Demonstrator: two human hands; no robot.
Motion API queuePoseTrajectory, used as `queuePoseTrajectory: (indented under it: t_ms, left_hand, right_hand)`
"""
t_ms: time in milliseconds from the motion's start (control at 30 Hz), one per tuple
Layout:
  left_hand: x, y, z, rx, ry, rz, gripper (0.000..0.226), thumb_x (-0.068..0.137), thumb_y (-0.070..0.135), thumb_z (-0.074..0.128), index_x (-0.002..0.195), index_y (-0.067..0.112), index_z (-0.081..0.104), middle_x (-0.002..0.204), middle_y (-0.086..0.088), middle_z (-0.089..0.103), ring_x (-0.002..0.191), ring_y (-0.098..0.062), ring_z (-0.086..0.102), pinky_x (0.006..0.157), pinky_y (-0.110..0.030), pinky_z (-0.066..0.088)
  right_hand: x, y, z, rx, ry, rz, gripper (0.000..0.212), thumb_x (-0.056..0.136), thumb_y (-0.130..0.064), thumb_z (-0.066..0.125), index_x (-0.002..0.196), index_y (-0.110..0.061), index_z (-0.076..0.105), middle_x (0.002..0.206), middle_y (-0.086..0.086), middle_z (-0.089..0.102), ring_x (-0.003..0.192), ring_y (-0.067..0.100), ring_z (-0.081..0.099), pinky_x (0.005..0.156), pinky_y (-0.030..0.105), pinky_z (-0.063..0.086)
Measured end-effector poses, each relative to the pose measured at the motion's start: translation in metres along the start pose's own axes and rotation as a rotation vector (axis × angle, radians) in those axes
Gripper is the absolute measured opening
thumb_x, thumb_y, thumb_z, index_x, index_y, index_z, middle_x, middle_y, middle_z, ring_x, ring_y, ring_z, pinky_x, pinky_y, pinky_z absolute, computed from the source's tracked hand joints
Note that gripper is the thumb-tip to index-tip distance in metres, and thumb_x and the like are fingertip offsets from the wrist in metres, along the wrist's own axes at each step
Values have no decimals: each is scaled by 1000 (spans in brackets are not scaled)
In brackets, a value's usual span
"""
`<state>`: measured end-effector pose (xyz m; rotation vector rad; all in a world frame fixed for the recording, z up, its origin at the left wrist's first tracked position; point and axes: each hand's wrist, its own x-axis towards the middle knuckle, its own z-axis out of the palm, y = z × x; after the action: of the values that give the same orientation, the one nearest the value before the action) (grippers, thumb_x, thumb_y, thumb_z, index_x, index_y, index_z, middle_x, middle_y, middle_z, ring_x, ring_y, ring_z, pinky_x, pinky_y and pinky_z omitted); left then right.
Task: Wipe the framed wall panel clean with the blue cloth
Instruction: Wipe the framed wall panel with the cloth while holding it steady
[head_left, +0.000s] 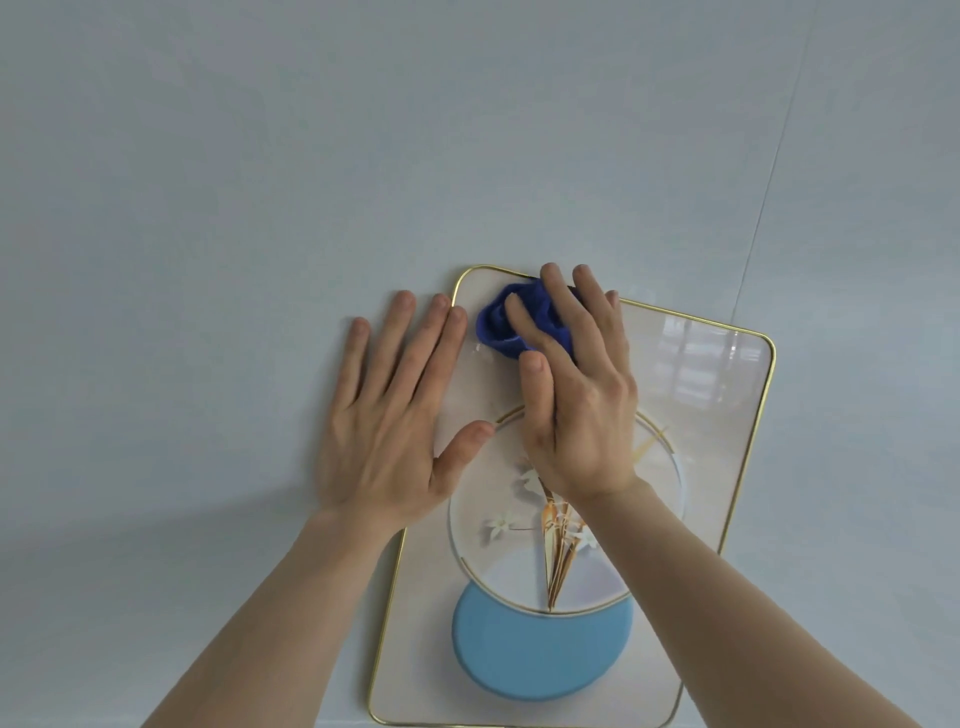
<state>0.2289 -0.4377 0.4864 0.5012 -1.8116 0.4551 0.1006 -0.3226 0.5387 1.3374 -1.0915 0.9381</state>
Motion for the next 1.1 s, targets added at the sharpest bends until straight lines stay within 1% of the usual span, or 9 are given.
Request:
queuePoseTrajectory:
  t_ms: [133,267,367,500,567,767,967,1100]
  left_hand:
    - [0,0,0,1,5,-10,83,100,66,4,164,13,19,173,-3,19,161,-27,13,130,-55,14]
    - [0,0,0,-21,15,-3,82,102,63,3,163,12,21,172,-3,22,161,-27,15,129,-56,16]
    - [0,0,0,-38,16,-5,81,102,62,2,163,13,21,172,-3,21,161,-27,14,130,-56,14]
    - [0,1,0,-39,16,-13,79,102,62,4,164,14,20,173,-2,21,162,-25,13,131,-53,12]
    - [-1,1,0,-38,17,-13,79,102,61,4,164,14,20,173,-2,21,162,-25,13,131,-53,11]
    - [-1,1,0,-36,19,-14,80,102,61,3,164,14,20,172,-3,22,161,-26,13,131,-53,11]
    - [-1,0,2,-11,17,-15,78,102,60,2,164,15,16,173,-3,19,162,-26,11,131,-53,11]
    - [-1,0,3,-12,31,-15,77,102,60,4,164,15,15,173,-3,19,162,-25,11,132,-51,9]
  right_hand:
    - [-11,-7,3,-8,-75,-66,58,111,-38,24,133,-12,70,154,16,53,153,40,36,128,57,26]
    - [-12,-8,5,-9,-43,-47,59,112,-38,23,131,-13,72,154,14,54,153,39,37,128,56,26]
    - [-12,-7,8,-20,-19,-62,52,112,-37,31,128,-13,74,151,14,58,150,39,40,125,59,30]
    - [-13,-3,11,-60,7,-99,36,106,-36,54,126,-14,76,147,14,61,147,40,45,122,60,35]
    - [-13,-1,12,-72,16,-107,34,104,-35,60,124,-14,76,146,14,63,145,40,48,122,59,35]
    - [-20,0,15,-87,31,-113,24,100,-24,71,120,-13,78,142,12,66,142,40,52,118,60,40]
    - [-50,-7,14,-54,-7,-101,25,97,-15,75,121,-13,78,141,13,66,142,41,52,117,62,41]
    - [-52,-10,13,-48,-10,-89,27,95,-12,77,122,-13,78,141,13,66,142,41,52,117,61,41]
